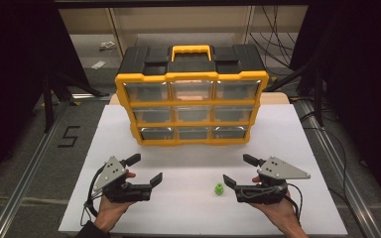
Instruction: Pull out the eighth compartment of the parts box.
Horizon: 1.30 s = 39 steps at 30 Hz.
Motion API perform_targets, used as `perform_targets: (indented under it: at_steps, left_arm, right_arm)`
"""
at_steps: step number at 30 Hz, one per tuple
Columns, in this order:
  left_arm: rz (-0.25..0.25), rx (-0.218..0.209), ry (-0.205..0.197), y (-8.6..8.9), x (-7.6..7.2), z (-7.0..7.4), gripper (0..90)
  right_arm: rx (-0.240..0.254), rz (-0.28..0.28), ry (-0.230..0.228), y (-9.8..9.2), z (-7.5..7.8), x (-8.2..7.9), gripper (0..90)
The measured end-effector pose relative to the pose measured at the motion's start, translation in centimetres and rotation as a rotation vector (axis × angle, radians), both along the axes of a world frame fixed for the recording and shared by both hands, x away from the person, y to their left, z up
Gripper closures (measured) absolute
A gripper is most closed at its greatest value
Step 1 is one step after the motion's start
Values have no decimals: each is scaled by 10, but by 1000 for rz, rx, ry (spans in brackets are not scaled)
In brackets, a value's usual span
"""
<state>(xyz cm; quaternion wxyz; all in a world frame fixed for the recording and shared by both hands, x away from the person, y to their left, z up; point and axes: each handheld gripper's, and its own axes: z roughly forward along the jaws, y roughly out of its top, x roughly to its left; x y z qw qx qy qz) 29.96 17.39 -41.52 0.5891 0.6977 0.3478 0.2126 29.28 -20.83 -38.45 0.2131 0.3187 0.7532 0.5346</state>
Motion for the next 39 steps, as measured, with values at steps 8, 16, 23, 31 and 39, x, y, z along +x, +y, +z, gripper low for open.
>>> perform_targets:
  at_steps: [8,16,23,31,39]
  left_arm:
    - [0,3,-2,-1,0,0,50]
    - [-8,14,-5,-2,-1,-1,52]
    - [-12,15,-1,-4,0,-2,53]
    - [-17,12,-7,-3,-1,-1,54]
    - [-17,14,-8,-4,-1,-1,56]
  right_arm:
    - [-77,-5,-52,9,2,7,154]
    - [-132,-11,-78,18,-1,21,163]
    - [-207,-16,-118,28,-5,29,168]
    - [-233,-19,-130,38,-6,41,174]
    - [-258,-26,-150,44,-6,47,180]
